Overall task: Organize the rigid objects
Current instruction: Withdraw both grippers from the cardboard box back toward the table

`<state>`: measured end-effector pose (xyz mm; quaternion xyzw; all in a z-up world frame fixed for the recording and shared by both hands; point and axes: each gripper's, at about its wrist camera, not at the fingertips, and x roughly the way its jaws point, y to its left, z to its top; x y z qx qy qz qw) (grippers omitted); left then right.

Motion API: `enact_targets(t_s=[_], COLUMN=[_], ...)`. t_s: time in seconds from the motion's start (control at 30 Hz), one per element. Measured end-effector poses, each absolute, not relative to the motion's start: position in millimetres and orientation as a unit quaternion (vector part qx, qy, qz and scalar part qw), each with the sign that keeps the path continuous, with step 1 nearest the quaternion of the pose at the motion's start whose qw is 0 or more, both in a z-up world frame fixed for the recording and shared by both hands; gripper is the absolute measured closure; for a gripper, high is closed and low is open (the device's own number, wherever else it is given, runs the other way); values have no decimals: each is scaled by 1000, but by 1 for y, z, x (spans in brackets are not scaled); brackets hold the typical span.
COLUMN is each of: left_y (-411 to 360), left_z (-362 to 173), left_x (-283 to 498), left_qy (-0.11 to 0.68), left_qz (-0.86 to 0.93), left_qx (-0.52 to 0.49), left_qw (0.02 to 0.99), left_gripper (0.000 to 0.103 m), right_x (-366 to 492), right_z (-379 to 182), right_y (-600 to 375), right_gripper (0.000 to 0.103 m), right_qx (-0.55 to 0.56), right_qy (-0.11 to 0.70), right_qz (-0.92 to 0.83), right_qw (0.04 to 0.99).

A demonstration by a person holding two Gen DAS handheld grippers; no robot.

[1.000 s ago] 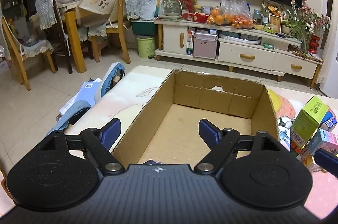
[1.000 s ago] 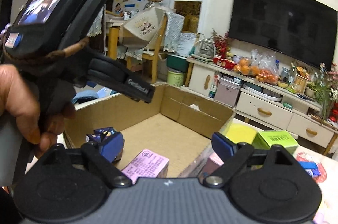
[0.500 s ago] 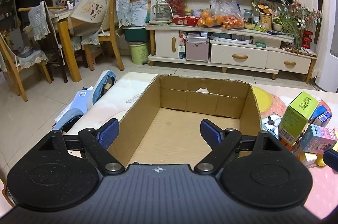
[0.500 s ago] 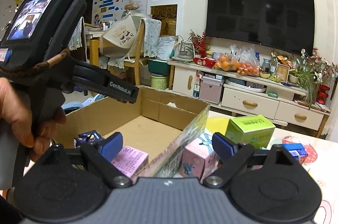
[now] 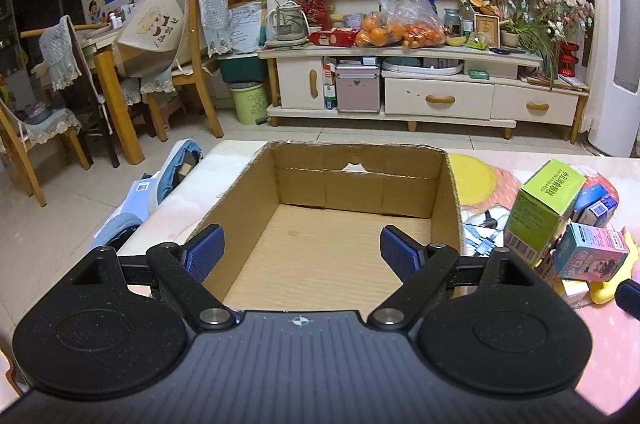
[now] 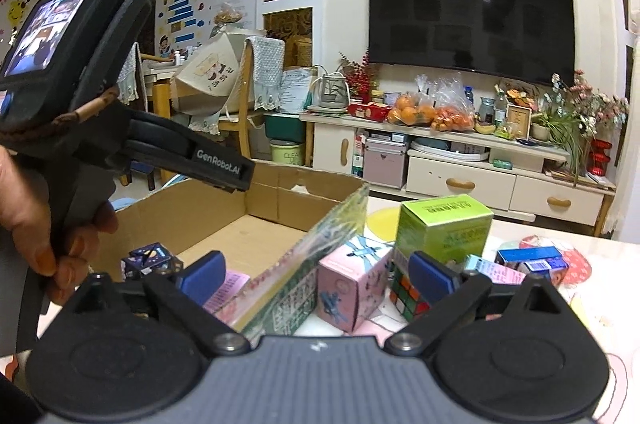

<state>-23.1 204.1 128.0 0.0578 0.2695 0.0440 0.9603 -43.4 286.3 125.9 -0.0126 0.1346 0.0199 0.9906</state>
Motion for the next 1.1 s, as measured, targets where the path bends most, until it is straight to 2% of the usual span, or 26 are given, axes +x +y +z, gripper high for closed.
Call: enact_targets(t_s=[1.1], left_y=[205], left_z=[123], left_x=[-29], left_qy=[259], left_qz=[-26], left_qx=[107], left_qw=[960], left_gripper=[0], right_x=[-63], right_z=[103], right_y=[207], right_gripper=[5], right_qx=[44], right_qy=[127], right_qz=[-42], right_qw=[990])
